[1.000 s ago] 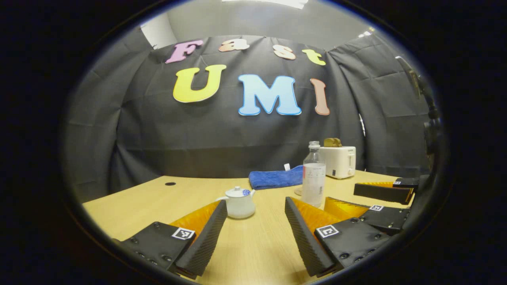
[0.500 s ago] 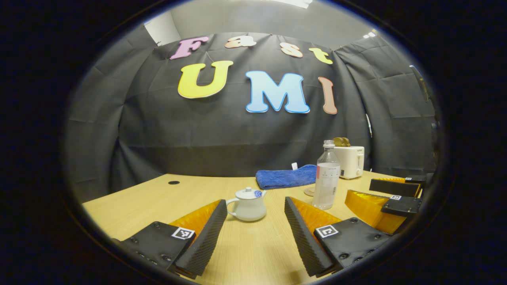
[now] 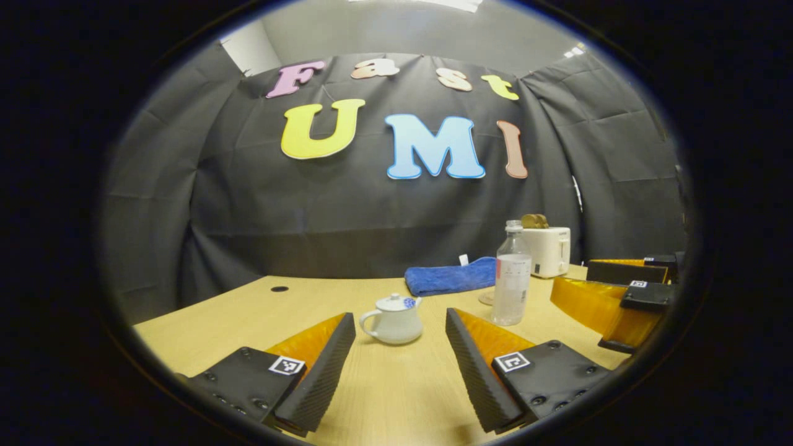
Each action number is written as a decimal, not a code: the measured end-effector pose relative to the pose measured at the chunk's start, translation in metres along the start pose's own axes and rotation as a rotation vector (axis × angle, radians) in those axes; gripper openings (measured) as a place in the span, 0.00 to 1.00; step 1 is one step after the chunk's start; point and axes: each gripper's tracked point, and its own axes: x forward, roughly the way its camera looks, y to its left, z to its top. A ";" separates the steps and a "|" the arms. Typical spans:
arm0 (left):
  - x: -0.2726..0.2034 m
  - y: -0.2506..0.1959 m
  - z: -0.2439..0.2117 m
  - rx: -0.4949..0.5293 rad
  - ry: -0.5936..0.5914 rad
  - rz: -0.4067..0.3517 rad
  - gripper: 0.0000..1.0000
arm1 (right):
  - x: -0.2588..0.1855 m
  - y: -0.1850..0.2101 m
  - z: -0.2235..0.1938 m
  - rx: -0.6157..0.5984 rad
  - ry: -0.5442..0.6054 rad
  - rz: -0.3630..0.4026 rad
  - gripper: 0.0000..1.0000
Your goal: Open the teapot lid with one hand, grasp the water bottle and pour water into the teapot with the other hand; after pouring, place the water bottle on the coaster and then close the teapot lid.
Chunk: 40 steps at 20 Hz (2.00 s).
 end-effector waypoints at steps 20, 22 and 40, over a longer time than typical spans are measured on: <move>0.134 -0.009 0.010 0.003 0.035 -0.134 0.99 | 0.130 -0.038 0.012 0.055 0.103 -0.118 0.95; 0.146 -0.007 0.000 -0.015 0.056 -0.144 0.99 | 0.140 -0.045 0.004 0.076 0.118 -0.126 0.95; 0.170 0.006 -0.037 -0.003 0.177 -0.142 0.72 | 0.154 -0.046 -0.048 0.044 0.235 -0.140 0.95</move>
